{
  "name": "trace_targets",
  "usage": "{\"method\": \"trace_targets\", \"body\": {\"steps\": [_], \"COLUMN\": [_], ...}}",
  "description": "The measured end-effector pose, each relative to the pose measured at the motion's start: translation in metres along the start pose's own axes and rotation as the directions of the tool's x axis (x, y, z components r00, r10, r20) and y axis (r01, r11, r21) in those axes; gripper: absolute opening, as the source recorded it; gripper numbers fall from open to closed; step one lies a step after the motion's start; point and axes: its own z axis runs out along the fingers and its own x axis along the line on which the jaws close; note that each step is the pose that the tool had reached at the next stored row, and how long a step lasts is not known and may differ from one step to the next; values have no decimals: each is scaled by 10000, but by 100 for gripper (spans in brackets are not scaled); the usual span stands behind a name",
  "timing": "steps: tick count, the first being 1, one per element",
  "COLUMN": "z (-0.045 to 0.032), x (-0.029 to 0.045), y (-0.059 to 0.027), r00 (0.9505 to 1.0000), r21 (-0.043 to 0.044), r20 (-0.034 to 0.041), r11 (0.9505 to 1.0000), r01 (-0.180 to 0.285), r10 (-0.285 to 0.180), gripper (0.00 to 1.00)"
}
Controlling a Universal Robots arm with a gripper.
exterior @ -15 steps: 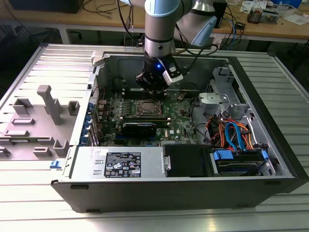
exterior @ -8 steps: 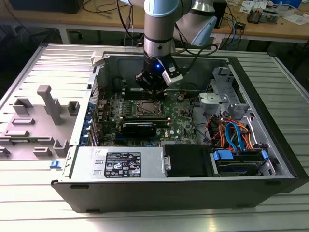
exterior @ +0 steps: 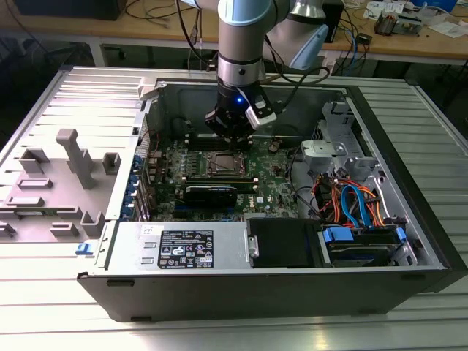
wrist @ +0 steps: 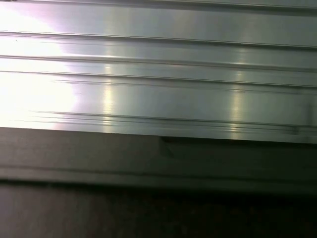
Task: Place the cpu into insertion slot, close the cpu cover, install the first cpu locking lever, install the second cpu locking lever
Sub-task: 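Install the first cpu locking lever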
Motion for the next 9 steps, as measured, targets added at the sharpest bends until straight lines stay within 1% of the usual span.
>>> {"method": "trace_targets", "body": {"steps": [9], "z": [17], "x": [-13], "y": [-1], "r00": [10000], "r21": [0], "r20": [2], "r11": [10000], "r01": [1], "r10": [-1], "gripper": [11]}}
